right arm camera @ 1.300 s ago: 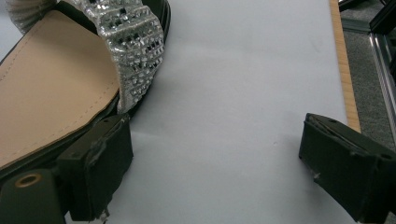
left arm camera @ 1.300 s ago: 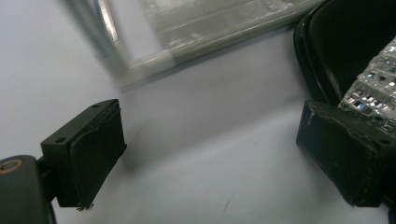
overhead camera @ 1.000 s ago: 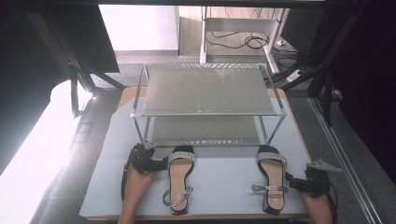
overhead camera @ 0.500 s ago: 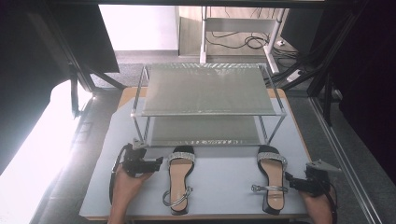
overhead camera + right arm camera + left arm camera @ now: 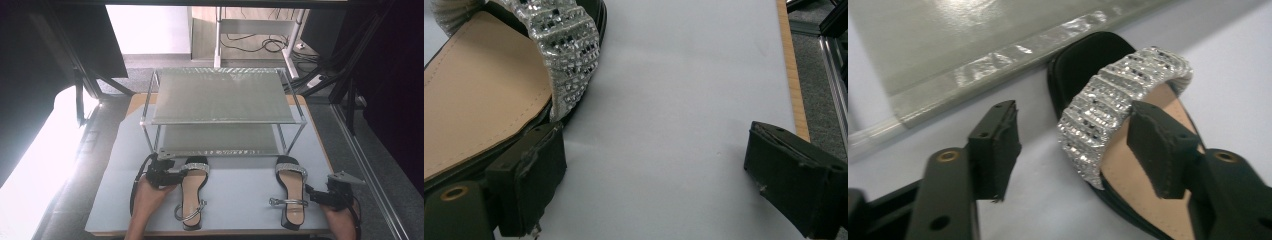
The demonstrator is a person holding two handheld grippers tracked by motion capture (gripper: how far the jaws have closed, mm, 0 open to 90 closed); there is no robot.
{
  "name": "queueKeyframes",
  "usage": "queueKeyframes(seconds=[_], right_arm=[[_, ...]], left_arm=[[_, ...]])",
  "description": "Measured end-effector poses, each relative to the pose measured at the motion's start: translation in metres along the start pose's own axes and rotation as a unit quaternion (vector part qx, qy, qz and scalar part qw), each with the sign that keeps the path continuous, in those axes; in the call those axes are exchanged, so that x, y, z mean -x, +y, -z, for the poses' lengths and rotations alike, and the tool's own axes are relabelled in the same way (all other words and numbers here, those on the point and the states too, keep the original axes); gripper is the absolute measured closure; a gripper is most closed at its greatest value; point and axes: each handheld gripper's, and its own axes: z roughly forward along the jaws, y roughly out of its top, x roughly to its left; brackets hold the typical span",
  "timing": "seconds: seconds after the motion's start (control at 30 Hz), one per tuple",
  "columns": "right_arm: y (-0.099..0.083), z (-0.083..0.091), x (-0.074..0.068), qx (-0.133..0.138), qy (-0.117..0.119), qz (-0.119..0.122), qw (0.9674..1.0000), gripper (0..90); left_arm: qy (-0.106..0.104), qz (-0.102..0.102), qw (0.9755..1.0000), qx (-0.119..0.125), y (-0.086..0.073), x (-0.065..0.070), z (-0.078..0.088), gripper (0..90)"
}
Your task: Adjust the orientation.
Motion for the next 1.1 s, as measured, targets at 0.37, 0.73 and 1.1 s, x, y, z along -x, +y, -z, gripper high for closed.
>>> queueKeyframes(seconds=[0.37, 0.73, 1.1], right_arm=[[0.000, 0.000, 0.000, 0.000, 0.000, 0.000, 1.0000, 9.5], [0.000, 0.000, 0.000, 0.000, 0.000, 0.000, 1.0000, 9.5], [0.000, 0.000, 0.000, 0.000, 0.000, 0.000, 1.0000, 9.5]], left_arm=[[0.007, -0.031, 0.9994, -0.016, 0.003, 0.013, -0.009, 43.7], [0.035, -0.032, 0.9984, -0.031, 0.011, 0.015, -0.021, 60.5], [-0.046, 0.069, 0.9964, -0.015, 0.005, -0.010, -0.023, 73.2]])
